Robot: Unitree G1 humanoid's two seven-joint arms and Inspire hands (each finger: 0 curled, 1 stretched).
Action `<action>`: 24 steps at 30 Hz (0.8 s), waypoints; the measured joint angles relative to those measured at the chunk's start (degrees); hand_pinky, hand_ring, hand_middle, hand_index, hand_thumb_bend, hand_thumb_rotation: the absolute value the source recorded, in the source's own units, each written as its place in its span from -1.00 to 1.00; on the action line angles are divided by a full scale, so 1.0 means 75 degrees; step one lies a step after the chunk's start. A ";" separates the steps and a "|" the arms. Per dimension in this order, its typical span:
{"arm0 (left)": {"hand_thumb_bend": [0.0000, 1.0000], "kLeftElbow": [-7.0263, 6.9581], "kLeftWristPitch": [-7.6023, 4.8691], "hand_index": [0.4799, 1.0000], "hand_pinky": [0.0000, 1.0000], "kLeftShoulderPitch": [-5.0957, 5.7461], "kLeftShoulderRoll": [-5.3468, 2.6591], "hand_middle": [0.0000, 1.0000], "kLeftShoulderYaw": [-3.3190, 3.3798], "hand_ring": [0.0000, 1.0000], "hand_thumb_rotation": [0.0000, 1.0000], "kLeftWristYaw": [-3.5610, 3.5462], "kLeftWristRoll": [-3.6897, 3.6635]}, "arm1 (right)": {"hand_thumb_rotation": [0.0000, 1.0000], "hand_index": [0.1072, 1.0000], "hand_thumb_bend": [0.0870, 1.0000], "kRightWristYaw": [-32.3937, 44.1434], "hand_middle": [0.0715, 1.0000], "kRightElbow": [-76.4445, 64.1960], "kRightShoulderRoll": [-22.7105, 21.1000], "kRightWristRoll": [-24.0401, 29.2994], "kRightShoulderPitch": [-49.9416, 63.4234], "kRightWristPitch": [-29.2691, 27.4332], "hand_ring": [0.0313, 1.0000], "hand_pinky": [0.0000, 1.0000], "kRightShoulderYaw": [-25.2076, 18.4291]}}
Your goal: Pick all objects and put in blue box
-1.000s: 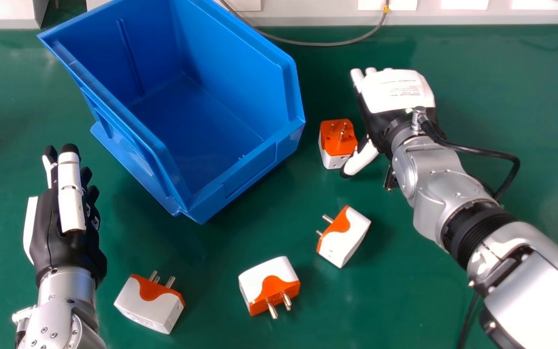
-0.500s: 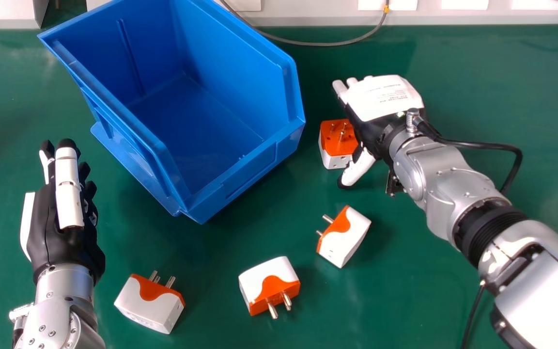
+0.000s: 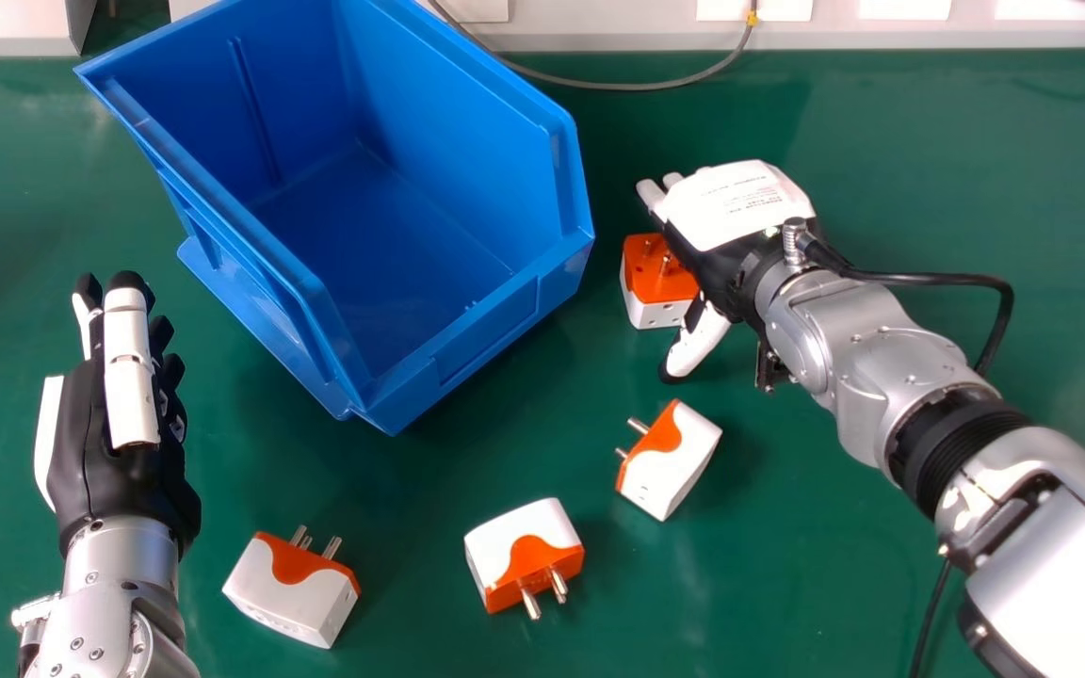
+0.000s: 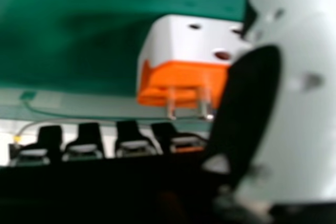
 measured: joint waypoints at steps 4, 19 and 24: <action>-0.45 -0.0115 0.0012 0.99 1.00 0.0036 -0.0039 0.98 -0.0003 0.97 0.96 -0.0001 -0.0001 | -0.29 0.94 0.17 0.0106 0.99 0.0086 0.0002 -0.0001 -0.0067 -0.0015 0.96 0.93 0.0043; -0.46 -0.0317 0.0145 0.99 1.00 0.0164 -0.0095 0.98 -0.0001 0.97 0.96 -0.0001 -0.0005 | -0.25 0.81 -0.06 0.0458 0.92 0.0289 0.0027 0.0005 -0.0266 -0.0128 0.90 0.86 0.0151; -0.46 -0.0522 0.0192 0.99 1.00 0.0308 -0.0131 0.98 -0.0007 0.97 0.96 0.0003 -0.0006 | -0.25 0.77 -0.10 0.0465 0.89 0.0329 0.0032 0.0004 -0.0286 -0.0196 0.87 0.83 0.0152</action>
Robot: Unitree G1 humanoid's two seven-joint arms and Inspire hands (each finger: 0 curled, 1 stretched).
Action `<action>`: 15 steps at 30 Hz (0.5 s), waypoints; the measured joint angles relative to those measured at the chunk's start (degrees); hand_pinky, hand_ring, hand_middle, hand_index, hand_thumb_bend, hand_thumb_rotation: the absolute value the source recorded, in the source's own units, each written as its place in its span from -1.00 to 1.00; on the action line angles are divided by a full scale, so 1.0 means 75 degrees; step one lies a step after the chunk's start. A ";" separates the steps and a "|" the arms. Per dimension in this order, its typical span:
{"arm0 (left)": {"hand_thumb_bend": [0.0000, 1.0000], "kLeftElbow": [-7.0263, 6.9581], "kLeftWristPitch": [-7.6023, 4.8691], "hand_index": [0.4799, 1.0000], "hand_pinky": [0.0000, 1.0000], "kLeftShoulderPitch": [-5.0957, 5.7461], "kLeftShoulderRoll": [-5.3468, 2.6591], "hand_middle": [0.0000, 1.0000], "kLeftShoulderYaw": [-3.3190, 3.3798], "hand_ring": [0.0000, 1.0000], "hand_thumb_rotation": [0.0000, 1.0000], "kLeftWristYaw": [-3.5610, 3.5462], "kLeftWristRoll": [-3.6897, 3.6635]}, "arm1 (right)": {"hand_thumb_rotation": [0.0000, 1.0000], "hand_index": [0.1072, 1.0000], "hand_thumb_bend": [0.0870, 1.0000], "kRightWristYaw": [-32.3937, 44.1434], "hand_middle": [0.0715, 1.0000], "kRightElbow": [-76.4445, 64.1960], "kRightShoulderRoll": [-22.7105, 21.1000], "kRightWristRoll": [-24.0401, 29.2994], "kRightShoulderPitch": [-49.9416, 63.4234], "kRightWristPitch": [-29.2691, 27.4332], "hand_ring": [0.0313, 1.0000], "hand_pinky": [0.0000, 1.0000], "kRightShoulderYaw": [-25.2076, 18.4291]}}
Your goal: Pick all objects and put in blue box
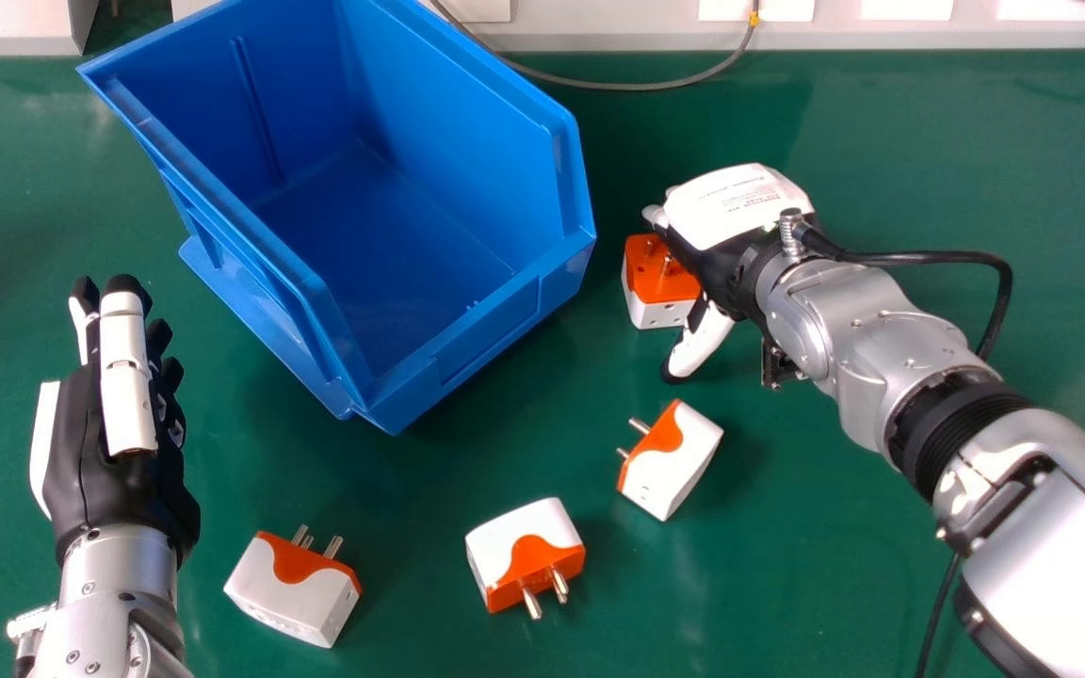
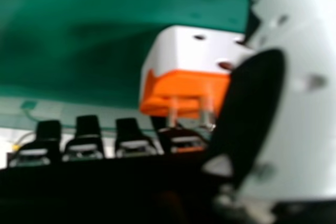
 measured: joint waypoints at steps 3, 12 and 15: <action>-0.46 -0.0212 0.0054 0.99 1.00 0.0167 -0.0023 0.98 -0.0003 0.97 0.96 0.0002 0.0001 | -0.31 0.65 -0.09 0.0000 0.83 0.0063 0.0002 -0.0002 -0.0031 -0.0083 0.85 0.79 0.0002; -0.45 -0.0936 0.0057 0.98 1.00 0.1009 -0.0281 0.98 -0.0140 0.97 0.96 -0.0085 -0.0006 | -0.58 0.13 -0.04 -0.0084 0.63 0.0118 0.0014 0.0010 -0.0064 -0.0353 0.73 0.63 -0.0012; -0.45 -0.1091 0.0054 0.98 1.00 0.1230 -0.0322 0.98 -0.0150 0.97 0.96 -0.0159 -0.0089 | -0.67 0.05 -0.05 -0.0107 0.51 0.0135 0.0056 0.0067 -0.0069 -0.0383 0.61 0.52 -0.0145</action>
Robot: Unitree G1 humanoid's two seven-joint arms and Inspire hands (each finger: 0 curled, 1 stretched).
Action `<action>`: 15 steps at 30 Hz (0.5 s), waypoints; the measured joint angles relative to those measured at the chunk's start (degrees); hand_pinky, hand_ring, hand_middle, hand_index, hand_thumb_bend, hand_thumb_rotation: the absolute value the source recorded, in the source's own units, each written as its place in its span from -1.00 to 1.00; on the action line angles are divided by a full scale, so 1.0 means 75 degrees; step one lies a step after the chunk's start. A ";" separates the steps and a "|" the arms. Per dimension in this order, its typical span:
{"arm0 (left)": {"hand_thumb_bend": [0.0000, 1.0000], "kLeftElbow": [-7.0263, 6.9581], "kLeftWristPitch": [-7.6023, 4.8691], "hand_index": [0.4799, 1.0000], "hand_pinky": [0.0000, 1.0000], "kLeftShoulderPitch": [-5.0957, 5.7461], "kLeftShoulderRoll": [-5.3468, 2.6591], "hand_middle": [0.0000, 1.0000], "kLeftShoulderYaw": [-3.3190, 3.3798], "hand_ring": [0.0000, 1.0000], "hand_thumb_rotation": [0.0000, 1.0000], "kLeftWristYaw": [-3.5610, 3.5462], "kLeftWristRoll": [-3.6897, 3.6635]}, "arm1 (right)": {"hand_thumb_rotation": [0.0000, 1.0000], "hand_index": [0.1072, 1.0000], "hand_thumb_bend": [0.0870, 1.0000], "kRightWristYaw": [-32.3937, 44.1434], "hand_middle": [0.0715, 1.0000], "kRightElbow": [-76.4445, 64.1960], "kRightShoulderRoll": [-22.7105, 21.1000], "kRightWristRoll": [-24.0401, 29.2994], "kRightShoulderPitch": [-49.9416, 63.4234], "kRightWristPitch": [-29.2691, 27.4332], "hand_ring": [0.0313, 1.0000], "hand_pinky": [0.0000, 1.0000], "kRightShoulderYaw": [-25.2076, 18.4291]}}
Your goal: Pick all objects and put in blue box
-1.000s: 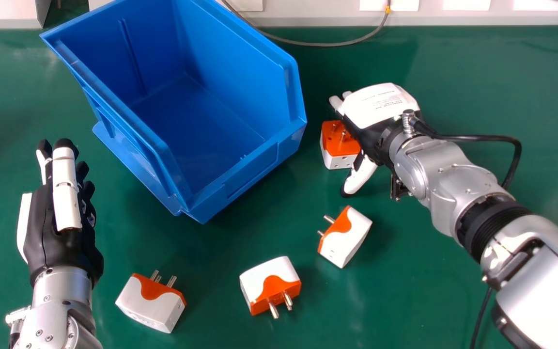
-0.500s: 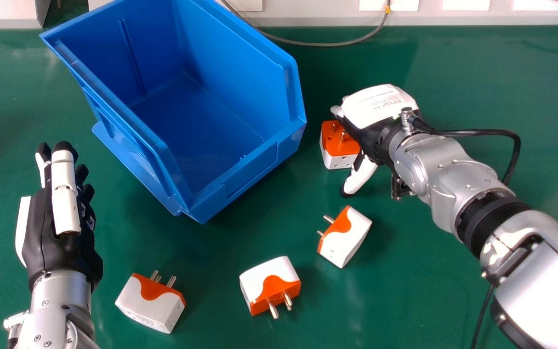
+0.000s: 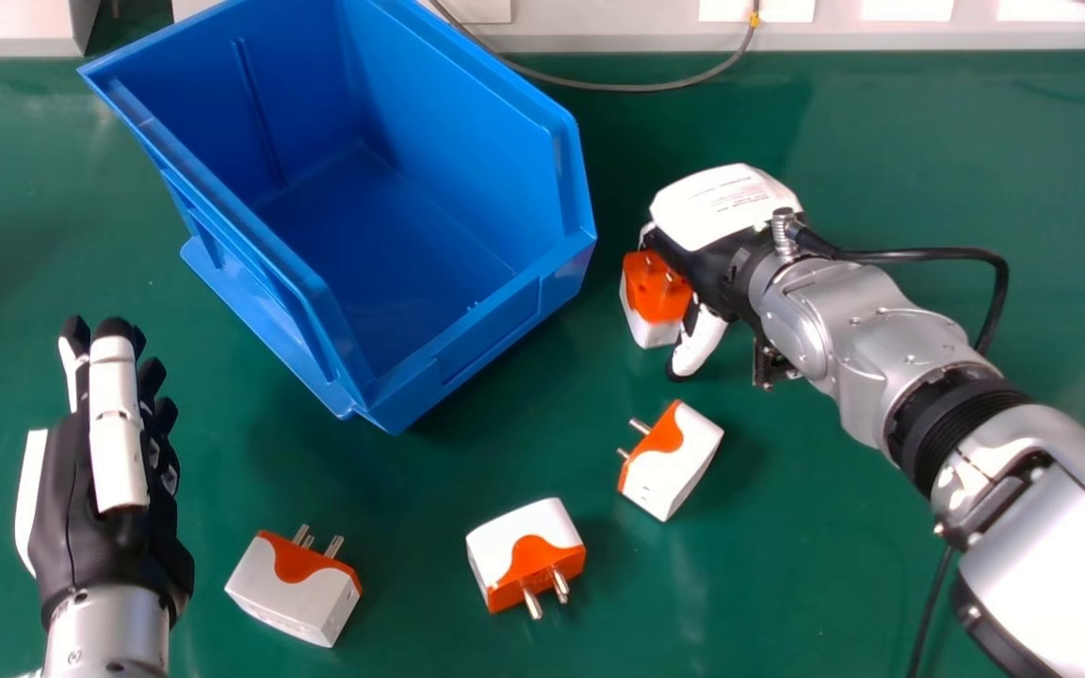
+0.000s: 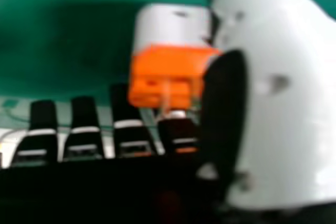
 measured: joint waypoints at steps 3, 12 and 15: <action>-0.44 -0.0113 -0.0025 0.99 1.00 0.0157 -0.0048 0.99 0.0001 0.98 0.96 -0.0022 -0.0059 | -0.73 0.01 -0.04 -0.0064 0.36 0.0119 0.0017 0.0050 0.0001 -0.0023 0.39 0.30 -0.0130; -0.44 -0.0243 -0.0109 1.00 1.00 0.0432 -0.0205 1.00 -0.0089 0.99 0.95 -0.0045 -0.0071 | -0.91 -0.11 -0.03 -0.0417 0.02 0.0283 0.0022 -0.0064 0.0000 -0.0123 -0.36 -0.44 -0.0130; -0.44 -0.0333 -0.0109 1.00 1.00 0.0495 -0.0207 1.00 -0.0141 1.00 0.95 -0.0044 -0.0070 | -0.94 -0.14 -0.03 -0.0483 -0.06 0.0300 0.0029 -0.0075 0.0000 -0.0103 -0.52 -0.59 -0.0113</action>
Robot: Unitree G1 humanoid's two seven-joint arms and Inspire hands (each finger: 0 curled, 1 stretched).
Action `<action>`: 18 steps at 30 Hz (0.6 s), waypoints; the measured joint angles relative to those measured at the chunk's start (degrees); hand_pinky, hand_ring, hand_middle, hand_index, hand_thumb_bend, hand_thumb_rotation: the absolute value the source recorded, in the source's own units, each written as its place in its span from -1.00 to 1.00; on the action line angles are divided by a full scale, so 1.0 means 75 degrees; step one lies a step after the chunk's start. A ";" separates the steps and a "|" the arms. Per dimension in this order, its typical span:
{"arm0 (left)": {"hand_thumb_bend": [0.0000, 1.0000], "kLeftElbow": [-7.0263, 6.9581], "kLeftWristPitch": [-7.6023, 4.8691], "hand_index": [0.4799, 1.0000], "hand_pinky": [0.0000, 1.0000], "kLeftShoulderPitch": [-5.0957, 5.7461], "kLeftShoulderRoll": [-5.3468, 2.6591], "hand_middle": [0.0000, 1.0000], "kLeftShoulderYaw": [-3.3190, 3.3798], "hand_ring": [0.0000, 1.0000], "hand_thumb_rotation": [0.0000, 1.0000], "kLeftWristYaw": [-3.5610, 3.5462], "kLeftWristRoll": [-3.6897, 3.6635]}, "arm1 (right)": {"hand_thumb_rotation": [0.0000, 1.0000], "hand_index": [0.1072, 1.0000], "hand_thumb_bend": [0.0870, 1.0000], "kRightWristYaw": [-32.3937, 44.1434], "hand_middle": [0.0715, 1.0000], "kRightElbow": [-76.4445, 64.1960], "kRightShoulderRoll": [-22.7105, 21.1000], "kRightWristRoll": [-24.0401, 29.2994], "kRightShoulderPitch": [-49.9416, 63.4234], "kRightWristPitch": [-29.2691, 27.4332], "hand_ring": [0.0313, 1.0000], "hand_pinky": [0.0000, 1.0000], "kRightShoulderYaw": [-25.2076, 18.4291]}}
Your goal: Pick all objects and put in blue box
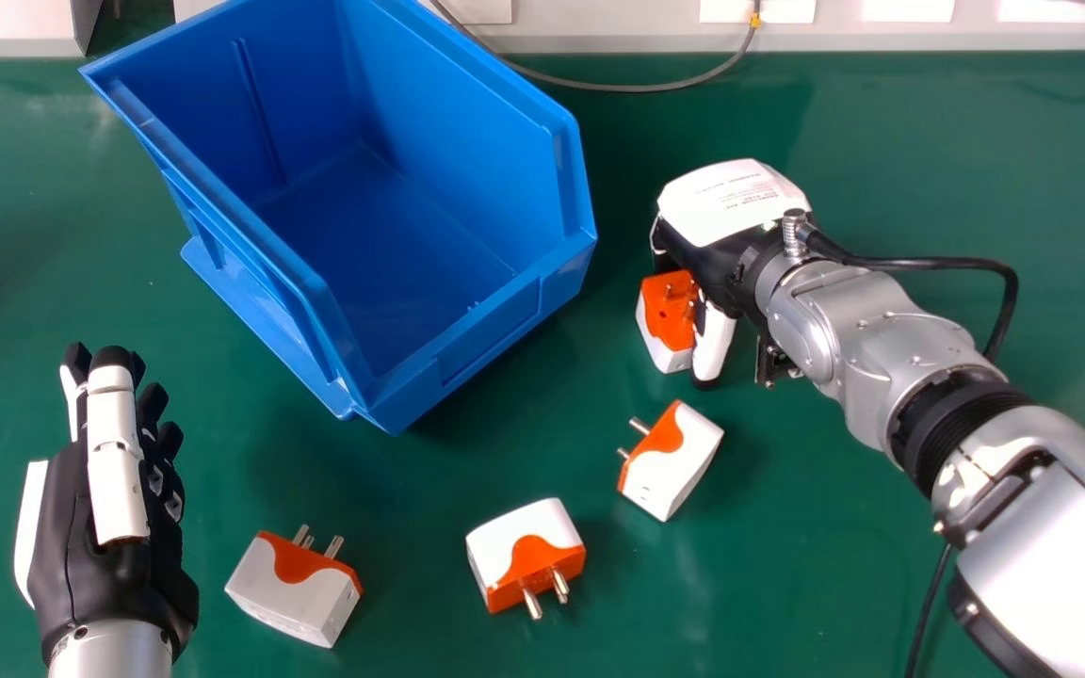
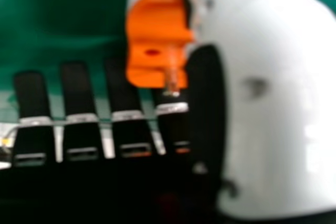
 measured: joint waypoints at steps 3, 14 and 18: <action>-0.44 -0.0058 0.0000 1.00 1.00 0.0033 -0.0004 1.00 -0.0013 1.00 0.95 0.0003 0.0001 | -0.97 -0.14 -0.03 -0.0016 -0.09 0.0006 0.0014 0.0000 0.0000 0.0054 -0.59 -0.66 0.0011; -0.44 -0.0057 0.0003 1.00 1.00 -0.0033 -0.0004 1.00 -0.0012 1.00 0.95 0.0029 0.0014 | -0.99 -0.16 -0.03 -0.0275 -0.14 0.0058 0.0025 0.0047 0.0021 0.0187 -0.67 -0.73 -0.0077; -0.44 -0.0020 0.0002 1.00 1.00 -0.0110 -0.0003 1.00 -0.0012 1.00 0.95 0.0030 0.0019 | -1.00 -0.15 -0.03 -0.0356 -0.14 0.0058 0.0022 0.0083 0.0023 0.0175 -0.65 -0.70 -0.0190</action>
